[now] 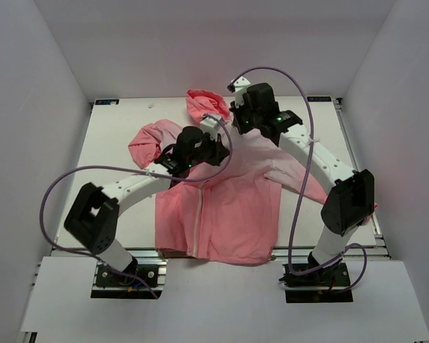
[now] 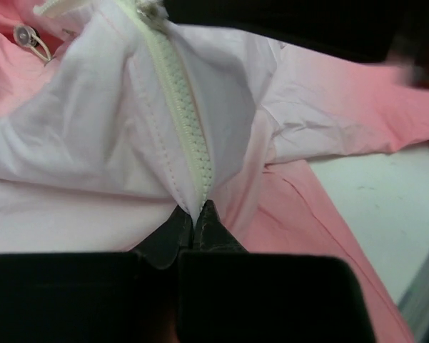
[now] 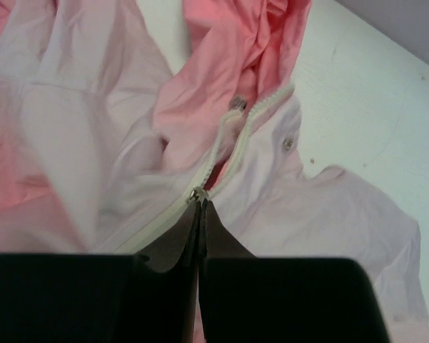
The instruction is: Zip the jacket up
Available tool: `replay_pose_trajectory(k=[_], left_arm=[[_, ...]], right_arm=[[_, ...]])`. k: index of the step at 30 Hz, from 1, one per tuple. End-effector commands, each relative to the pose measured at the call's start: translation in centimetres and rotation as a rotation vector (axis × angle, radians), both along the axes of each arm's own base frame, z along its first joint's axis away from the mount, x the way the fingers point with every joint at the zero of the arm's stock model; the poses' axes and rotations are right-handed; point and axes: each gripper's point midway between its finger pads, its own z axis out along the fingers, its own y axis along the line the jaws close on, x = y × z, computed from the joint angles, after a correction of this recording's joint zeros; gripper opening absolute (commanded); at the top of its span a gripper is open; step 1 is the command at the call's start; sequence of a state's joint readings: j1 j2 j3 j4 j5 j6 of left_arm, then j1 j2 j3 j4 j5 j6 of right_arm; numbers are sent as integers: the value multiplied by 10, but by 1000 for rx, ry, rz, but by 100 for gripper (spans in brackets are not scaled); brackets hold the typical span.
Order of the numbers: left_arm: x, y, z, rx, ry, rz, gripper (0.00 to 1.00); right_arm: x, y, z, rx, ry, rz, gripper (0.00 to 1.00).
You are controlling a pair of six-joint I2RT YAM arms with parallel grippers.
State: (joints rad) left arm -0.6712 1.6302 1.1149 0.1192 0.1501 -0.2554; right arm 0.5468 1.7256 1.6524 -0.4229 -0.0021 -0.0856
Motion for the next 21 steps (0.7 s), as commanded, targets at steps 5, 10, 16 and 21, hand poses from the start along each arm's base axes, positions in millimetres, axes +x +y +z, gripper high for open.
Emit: replay_pose_trajectory(k=[5,10,16,21], left_arm=[[-64,10,25,-123,109,-83,0],[-73,16,17,-103,155,-83,0],[-83,24,-3,-63,209,-77,0],[-86,30,-21,-19,246,-61,0]], right_arm=[[73,-4,-15,-74,-174,-109,0],[103,-13,-22,-107,-277,-214,0],[171,-50,-17,-170,-451,-512,0],[230,-74,-32,-172,-483,-647,0]])
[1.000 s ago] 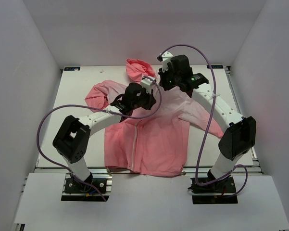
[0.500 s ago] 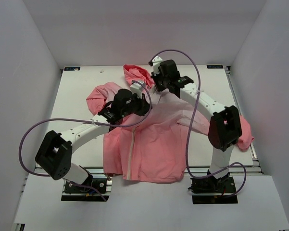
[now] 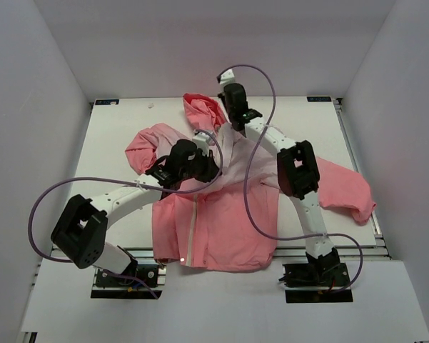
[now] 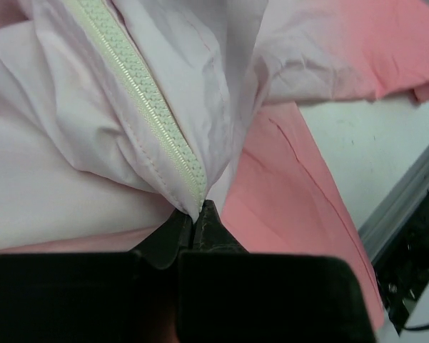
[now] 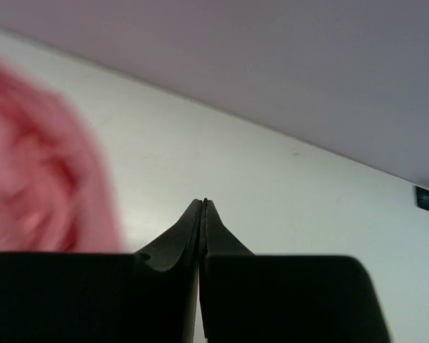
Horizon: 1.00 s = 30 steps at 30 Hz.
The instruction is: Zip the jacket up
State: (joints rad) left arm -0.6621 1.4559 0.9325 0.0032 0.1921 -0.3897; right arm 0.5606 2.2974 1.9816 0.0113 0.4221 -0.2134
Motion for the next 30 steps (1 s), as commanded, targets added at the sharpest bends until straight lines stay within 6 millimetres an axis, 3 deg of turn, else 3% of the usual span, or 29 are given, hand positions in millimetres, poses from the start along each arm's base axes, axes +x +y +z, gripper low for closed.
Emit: replay_pose_trajectory(k=[1,5,6,9,10,11,12,13,14,15,16,17,18,19,20,21,23,24,25,26,30], left_arm=[[-30,-4,5,-6,47,-82,0],[-27,-4,-6,11,52,-80,0],[-25,-4,-17,32,70,-73,0],[-12,-7,-29,59,86,-61,2],[-9,-7,-50,98,136,-55,15],[4,-12,-43,87,138,-51,37],[9,-13,-48,93,162,-49,79],[17,-7,-66,116,220,-36,96],[19,-10,-65,91,249,-65,98],[27,-13,-57,63,250,-73,98],[37,-7,-55,37,258,-64,98],[38,-6,-49,5,261,-83,98],[42,-3,-45,-5,249,-73,98],[46,0,-39,-9,230,-61,98],[52,6,-26,-15,195,-42,98],[57,11,-19,-4,164,-15,98],[64,19,-2,-1,120,18,98],[67,25,13,-8,79,37,98],[75,37,15,-14,50,83,98],[78,44,23,-43,42,117,98],[95,69,17,-83,74,168,98]], right_arm=[[69,-100,51,15,-226,-336,0],[84,-125,65,63,-288,-391,0],[85,-131,59,69,-267,-383,0],[82,-119,49,109,-202,-241,0],[79,-116,47,113,-182,-208,0],[74,-111,57,119,-178,-167,0],[67,-112,45,113,-134,-163,0],[62,-110,44,125,-116,-155,0],[55,-109,58,153,-116,-143,0],[50,-110,56,157,-98,-139,2],[41,-113,43,148,-53,-141,10],[31,-111,58,178,-56,-128,18],[25,-112,59,188,-43,-126,36],[15,-115,47,182,0,-128,42],[5,-114,62,203,-2,-115,48],[-3,-115,59,224,29,-127,73],[-27,-121,60,233,86,-131,89],[-37,-122,57,264,114,-147,89],[-47,-124,55,274,135,-150,89],[-68,-127,47,281,183,-145,89],[-125,-127,9,354,341,-140,89]])
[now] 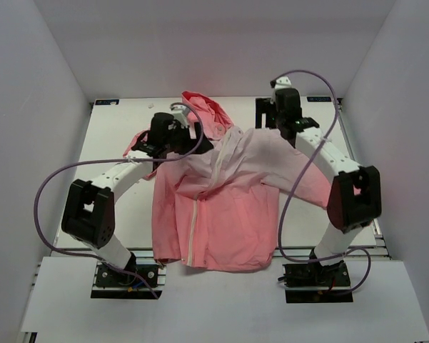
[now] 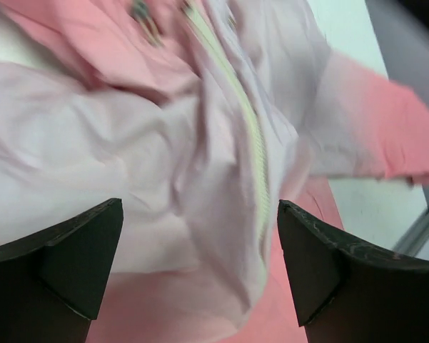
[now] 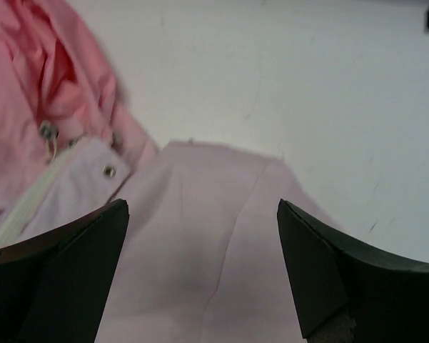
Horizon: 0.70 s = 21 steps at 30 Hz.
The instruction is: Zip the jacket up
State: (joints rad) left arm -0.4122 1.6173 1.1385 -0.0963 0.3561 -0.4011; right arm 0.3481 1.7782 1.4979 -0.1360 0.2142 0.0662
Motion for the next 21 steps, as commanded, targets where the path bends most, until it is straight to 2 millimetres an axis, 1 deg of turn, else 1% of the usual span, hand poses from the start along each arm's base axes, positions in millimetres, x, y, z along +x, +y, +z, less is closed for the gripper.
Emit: replay_pose_trajectory(k=[1,2,3,5,6,7,8,9,10,11,12,13,14,15,16,17,18,19,20,21], left_arm=[[19,24,11,-41,-21,68,98],[21,24,8,-45,-17,67,98],[24,22,0,-43,-5,61,98],[28,17,-6,-55,4,41,98],[29,15,-10,-56,14,33,98],[32,13,-26,-50,47,27,98],[32,10,-34,-52,66,14,98],[36,8,-39,-50,74,10,97],[38,7,-46,-47,88,4,95],[40,7,-67,-25,123,5,92],[46,5,-68,-22,124,3,88],[49,8,-77,-13,141,4,73],[52,9,-94,-1,172,8,61],[61,11,-96,3,166,23,50],[68,17,-101,11,175,41,37],[74,21,-108,24,188,56,20],[79,26,-125,51,218,77,16],[92,32,-122,63,215,103,14],[100,38,-125,78,221,130,13],[105,44,-139,96,246,153,13]], right_arm=[[-53,8,-31,138,173,24,89],[-68,8,-54,142,232,37,89],[-76,11,-61,157,256,54,89],[-84,15,-75,177,296,70,89],[-90,18,-85,187,329,89,89],[-90,19,-90,186,347,89,89],[-89,17,-105,171,382,72,89],[-84,18,-105,167,382,61,89],[-82,10,-113,139,399,14,89],[-76,0,-127,96,414,-42,89],[-71,-7,-132,77,414,-78,89],[-65,-13,-141,59,436,-109,89],[-58,-26,-145,41,439,-156,89],[-54,-31,-148,39,444,-178,84],[-51,-37,-162,30,471,-196,79],[-43,-45,-163,35,474,-217,75],[-40,-49,-166,32,484,-232,71],[-38,-54,-176,21,505,-252,70],[-30,-66,-177,-6,483,-297,70],[-25,-73,-180,-21,475,-323,65]])
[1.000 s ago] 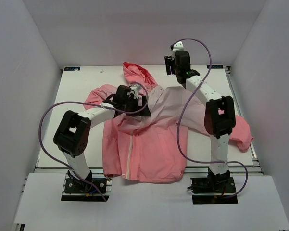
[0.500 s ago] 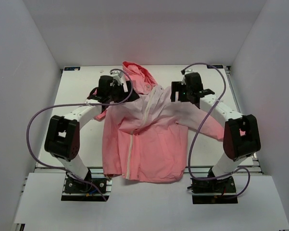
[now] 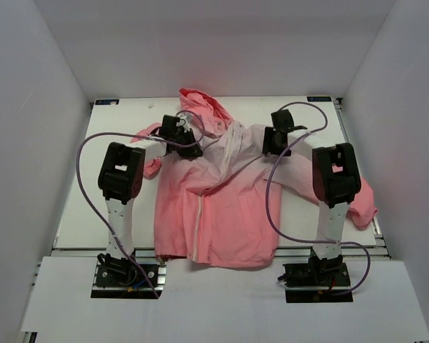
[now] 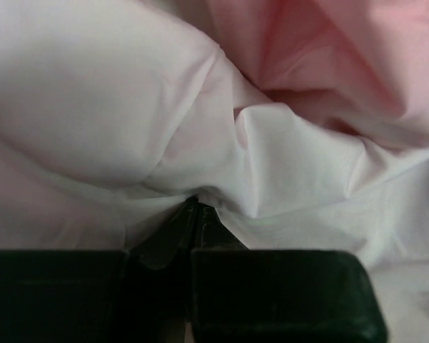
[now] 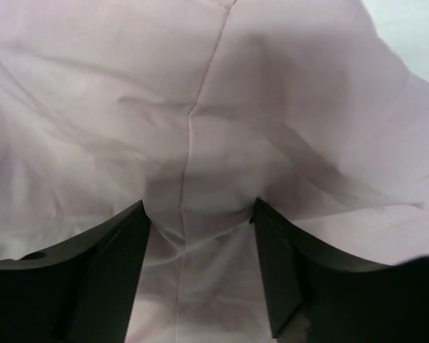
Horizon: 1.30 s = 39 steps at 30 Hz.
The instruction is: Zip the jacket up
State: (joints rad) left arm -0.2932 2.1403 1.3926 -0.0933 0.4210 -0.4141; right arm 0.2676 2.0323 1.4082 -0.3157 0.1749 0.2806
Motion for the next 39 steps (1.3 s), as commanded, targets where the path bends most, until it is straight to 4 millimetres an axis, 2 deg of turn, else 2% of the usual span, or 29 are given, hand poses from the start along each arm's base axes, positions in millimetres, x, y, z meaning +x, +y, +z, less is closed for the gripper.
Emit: replay_pose_trajectory(k=[1,2,4,5,7,8,10,11,12,13,15,16,17,18,19,20,21,22,23,24,25,26,27,28,29,30,33,36,39], left_arm=[[35,36,0,83,-10,112,12],[50,40,9,76,-30,138,12],[65,65,-6,101,4,214,12],[81,71,3,98,-23,237,13],[91,96,-17,131,31,295,14],[108,100,-5,123,-1,307,14],[115,116,-15,130,43,335,14],[120,116,-8,118,30,327,18],[132,116,11,104,-10,325,29],[137,114,29,90,-45,309,35],[149,108,75,53,-135,275,56],[150,105,96,34,-171,263,89],[149,102,138,2,-237,248,98],[145,99,158,-15,-272,237,98],[140,99,177,-25,-298,233,98],[128,99,223,-47,-367,235,98],[118,97,241,-61,-392,224,98],[103,99,235,-60,-365,227,98],[90,100,244,-64,-372,230,98],[66,103,286,-76,-442,243,98],[46,108,264,-55,-387,264,98],[32,114,267,-49,-382,295,98],[2,122,296,-48,-426,329,98],[-16,136,264,8,-360,397,98],[-32,143,260,9,-341,454,98],[-60,152,280,-1,-391,498,98],[-101,170,245,52,-318,586,98],[-130,179,249,93,-302,605,98],[-137,190,249,123,-310,655,98]], right_arm=[[22,-38,-6,-99,-15,-122,63],[32,-45,-2,-92,-20,-145,63],[33,-54,-17,-101,10,-177,63],[38,-59,-21,-83,14,-195,63],[49,-61,-17,-70,14,-209,63],[53,-62,-15,-59,6,-221,64],[64,-58,-2,-30,-26,-213,65],[68,-60,3,-31,-45,-211,65],[71,-59,10,-28,-61,-195,66],[79,-54,32,-8,-102,-173,66],[88,-47,62,9,-172,-112,68],[92,-42,95,36,-241,-85,69],[92,-40,114,46,-278,-71,70],[90,-38,131,52,-309,-51,74],[85,-37,168,71,-373,-39,77],[77,-34,179,94,-387,-20,80],[69,-31,190,112,-404,-6,89],[50,-27,206,142,-425,22,89],[41,-26,215,160,-446,27,89],[31,-25,219,175,-453,30,89],[13,-25,243,206,-499,24,89],[-2,-27,231,207,-468,18,89],[-20,-29,250,216,-508,20,89],[-32,-25,249,247,-497,36,89],[-43,-25,248,256,-491,36,89],[-64,-27,245,258,-491,38,89],[-98,-36,234,262,-502,6,89],[-119,-46,226,241,-536,-17,89],[-128,-49,228,246,-578,-27,90]])
